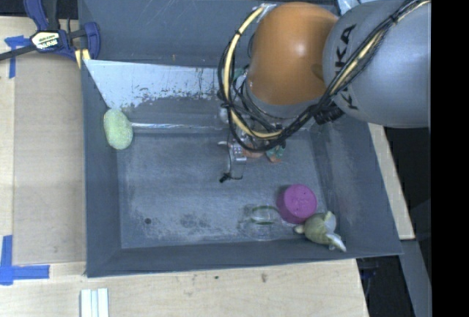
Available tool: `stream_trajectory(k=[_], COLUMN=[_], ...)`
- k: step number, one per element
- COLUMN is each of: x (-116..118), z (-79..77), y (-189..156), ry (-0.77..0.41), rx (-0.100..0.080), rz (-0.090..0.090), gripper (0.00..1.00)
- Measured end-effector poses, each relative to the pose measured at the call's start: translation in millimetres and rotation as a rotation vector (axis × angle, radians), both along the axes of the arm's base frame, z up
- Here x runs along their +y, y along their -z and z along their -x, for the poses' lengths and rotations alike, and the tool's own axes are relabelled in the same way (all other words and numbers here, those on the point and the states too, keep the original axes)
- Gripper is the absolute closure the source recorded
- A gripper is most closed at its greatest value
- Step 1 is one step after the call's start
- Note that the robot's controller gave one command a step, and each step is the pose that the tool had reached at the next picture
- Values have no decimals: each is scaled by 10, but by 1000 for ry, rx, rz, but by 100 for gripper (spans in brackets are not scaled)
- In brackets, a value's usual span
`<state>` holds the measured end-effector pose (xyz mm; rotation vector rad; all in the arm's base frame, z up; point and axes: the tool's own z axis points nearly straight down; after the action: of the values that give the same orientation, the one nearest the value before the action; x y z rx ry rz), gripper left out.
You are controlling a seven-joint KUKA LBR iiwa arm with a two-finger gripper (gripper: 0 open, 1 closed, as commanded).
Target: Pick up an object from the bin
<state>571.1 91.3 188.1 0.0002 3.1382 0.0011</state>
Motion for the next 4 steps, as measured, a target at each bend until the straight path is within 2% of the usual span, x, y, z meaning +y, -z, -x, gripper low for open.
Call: stream_trajectory(k=[1, 2, 3, 4], x=[-704, -702, -969, -1064], z=[-410, -419, -434, -426], y=[770, 732, 802, 1197], ry=[-1, 36, 141, 121], rx=[-5, 4, -1, 3], rz=[0, 1, 0, 1], gripper=[0, 0, 0, 0])
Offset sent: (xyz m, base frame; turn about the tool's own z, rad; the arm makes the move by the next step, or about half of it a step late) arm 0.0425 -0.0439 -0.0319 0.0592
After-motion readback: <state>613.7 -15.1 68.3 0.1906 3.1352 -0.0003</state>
